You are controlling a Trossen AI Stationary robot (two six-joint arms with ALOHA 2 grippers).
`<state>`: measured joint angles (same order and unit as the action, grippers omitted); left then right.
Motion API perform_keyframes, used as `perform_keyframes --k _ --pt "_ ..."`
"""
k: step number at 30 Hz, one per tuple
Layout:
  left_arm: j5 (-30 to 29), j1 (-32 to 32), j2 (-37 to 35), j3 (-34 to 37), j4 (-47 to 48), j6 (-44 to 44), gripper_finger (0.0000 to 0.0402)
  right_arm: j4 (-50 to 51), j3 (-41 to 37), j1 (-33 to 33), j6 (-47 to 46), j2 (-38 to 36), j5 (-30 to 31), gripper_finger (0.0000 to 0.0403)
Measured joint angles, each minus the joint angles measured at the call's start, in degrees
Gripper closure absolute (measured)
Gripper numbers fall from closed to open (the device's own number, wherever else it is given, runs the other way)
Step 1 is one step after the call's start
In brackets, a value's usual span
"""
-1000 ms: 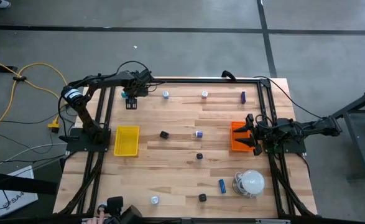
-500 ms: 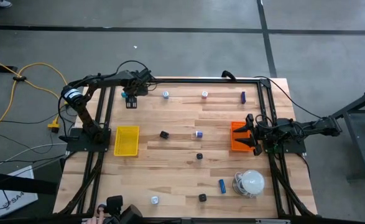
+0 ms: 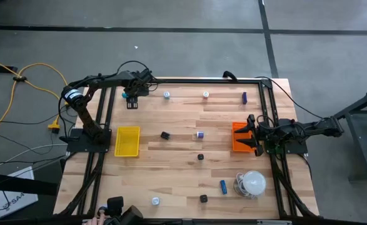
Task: Pick & Place Office items
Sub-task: Put the light blue digital timer into the yellow bin
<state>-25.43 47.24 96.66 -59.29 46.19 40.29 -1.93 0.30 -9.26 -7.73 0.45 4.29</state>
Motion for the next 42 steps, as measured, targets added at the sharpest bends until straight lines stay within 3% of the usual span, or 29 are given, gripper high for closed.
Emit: perform_keyframes --k 11,24,42 --pt "0.13 0.0 0.02 0.0 0.02 0.0 0.0275 0.0 0.01 0.0 -0.01 0.0 0.0 0.0233" --pt "0.05 0.0 0.02 -0.02 0.07 -0.04 0.0344 0.0 0.01 -0.01 0.0 0.0 0.0 0.0233" --pt "1.29 -0.09 0.0 -0.04 0.2 -0.08 0.0349 0.0 0.01 0.0 0.0 0.0 0.0 0.0233"
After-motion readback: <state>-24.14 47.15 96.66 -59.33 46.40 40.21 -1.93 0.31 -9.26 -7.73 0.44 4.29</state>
